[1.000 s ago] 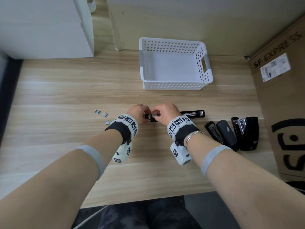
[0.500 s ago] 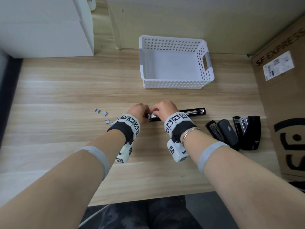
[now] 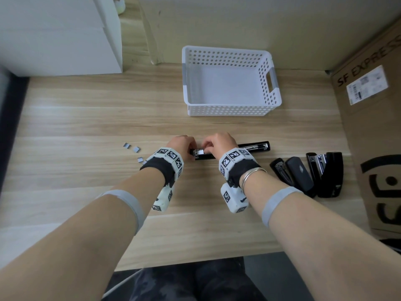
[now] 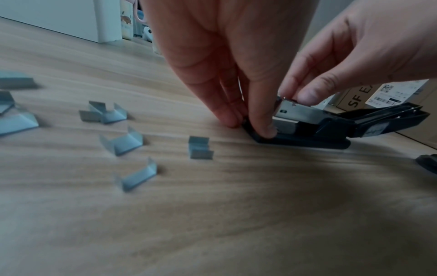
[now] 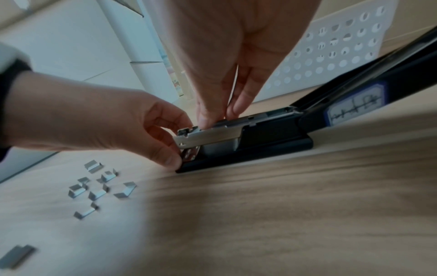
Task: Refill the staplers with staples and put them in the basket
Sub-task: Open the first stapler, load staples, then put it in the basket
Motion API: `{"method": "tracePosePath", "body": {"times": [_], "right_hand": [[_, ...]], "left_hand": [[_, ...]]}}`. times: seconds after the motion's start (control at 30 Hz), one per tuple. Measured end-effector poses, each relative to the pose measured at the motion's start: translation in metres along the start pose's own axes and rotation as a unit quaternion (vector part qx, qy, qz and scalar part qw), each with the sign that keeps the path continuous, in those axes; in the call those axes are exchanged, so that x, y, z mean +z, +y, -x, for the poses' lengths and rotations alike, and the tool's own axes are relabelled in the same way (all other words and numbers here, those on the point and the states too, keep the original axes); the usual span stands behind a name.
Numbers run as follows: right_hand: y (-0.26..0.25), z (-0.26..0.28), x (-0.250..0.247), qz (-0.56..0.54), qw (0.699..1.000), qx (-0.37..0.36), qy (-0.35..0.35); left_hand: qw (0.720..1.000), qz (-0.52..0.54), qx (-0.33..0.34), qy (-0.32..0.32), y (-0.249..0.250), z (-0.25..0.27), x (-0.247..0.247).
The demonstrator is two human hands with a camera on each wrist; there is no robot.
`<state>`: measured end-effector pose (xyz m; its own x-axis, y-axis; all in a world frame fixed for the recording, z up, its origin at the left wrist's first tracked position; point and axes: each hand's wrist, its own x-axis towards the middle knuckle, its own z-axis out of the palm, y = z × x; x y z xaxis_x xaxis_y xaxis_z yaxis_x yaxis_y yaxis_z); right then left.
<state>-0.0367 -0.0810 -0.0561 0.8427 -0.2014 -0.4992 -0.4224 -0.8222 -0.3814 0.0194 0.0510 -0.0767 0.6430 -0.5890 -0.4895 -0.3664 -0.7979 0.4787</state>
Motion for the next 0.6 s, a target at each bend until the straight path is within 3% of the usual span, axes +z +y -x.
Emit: {"method": "tracePosePath", "body": {"times": [0.6], "right_hand": [[-0.011,-0.005,0.005,-0.009,1.000,-0.004,0.001]], "left_hand": [[1.000,0.006,-0.001,-0.005,0.000,-0.001,0.000]]}}
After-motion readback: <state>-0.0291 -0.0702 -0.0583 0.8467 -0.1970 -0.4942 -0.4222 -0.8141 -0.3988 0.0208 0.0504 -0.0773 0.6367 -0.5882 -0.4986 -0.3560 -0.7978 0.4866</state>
